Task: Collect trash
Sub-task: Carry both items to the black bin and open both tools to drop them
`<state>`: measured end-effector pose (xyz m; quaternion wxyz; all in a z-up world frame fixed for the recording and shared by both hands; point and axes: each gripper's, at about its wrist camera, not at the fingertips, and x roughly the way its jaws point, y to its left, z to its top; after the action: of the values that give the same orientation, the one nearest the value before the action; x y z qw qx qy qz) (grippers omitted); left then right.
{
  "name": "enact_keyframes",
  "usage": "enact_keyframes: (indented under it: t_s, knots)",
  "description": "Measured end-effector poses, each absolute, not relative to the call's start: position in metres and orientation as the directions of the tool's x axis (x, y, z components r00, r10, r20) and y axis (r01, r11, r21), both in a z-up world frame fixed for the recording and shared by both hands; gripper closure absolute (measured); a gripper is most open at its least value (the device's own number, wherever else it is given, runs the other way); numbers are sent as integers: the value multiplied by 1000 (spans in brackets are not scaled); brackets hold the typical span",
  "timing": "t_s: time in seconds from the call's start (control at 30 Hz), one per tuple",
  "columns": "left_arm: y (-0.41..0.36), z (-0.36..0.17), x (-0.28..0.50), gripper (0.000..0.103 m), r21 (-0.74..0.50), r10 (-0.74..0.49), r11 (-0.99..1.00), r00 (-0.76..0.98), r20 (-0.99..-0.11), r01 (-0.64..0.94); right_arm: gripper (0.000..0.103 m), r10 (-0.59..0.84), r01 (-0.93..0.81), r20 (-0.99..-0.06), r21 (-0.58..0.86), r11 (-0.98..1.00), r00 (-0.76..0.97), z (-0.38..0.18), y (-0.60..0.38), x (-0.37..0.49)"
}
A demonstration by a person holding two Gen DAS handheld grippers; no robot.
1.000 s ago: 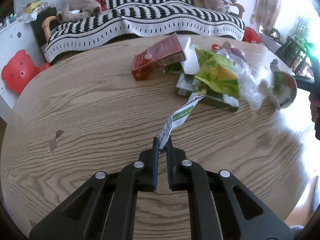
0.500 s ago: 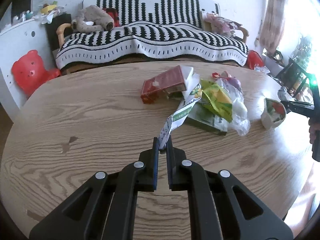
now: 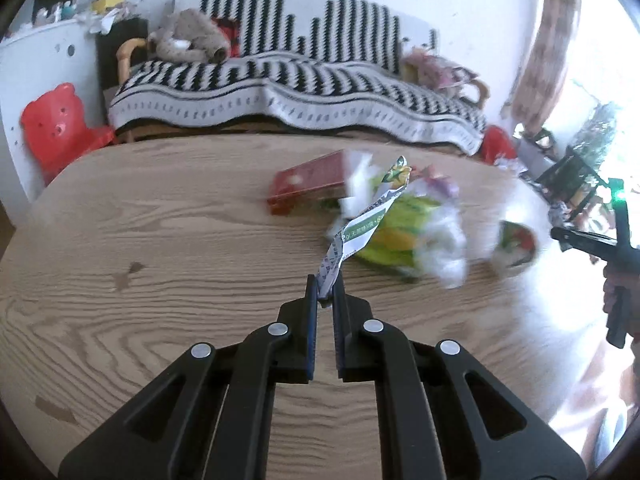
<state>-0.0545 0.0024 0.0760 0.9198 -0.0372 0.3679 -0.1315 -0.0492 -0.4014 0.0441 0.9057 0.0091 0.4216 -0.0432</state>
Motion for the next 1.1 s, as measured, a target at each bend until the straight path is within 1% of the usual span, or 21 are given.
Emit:
enact_keyframes:
  t_s: [0.13,0.17,0.23,0.33,0.47,0.57,0.67,0.73,0.8,0.83,0.87,0.93,1.0,1.1]
  knots:
    - [-54,95,-89,97,-164,-363,925,671,-646,342,86,-63,106,-729,14,994,682,79,-418,-89]
    - [-77,101,-102,97,-158,-397,905,652,-646,395,86,-58,105,-721,20,994,690,86,-421,-99]
    - [-120,112,-124,97,-128,-444,864,617,-650,488,86,-50,101,-697,33,994,715,104,-428,-133]
    - [-170,125,-159,97,-85,-491,805,579,-650,587,86,-51,91,-662,27,995,748,125,-433,-184]
    - [-234,132,-218,97,-75,-568,693,479,-669,717,86,-29,75,-609,50,996,793,153,-447,-272]
    - [-267,120,-252,97,-84,-589,618,389,-708,781,86,-18,89,-610,86,992,792,150,-463,-323]
    - [-300,91,-270,97,-97,-566,565,298,-769,819,86,12,119,-672,149,982,740,116,-481,-356]
    - [-320,60,-275,97,-101,-523,548,246,-816,830,86,35,144,-738,177,974,674,72,-488,-371]
    - [-336,33,-279,97,-62,-458,545,235,-857,836,86,42,190,-786,200,961,617,29,-494,-380]
    - [-345,10,-280,97,-63,-420,539,203,-884,840,86,51,202,-796,214,956,603,16,-497,-382]
    - [-348,-3,-279,97,-77,-402,539,176,-899,838,86,79,232,-809,259,937,583,-8,-505,-386]
    - [-356,-31,-276,97,-104,-359,555,124,-925,826,86,123,268,-819,319,909,560,-38,-515,-386]
    - [-363,-56,-270,97,-106,-309,572,94,-946,813,86,140,278,-835,329,903,532,-60,-518,-386]
    - [-370,-78,-257,97,-106,-264,597,70,-962,795,86,174,280,-851,347,895,495,-86,-516,-380]
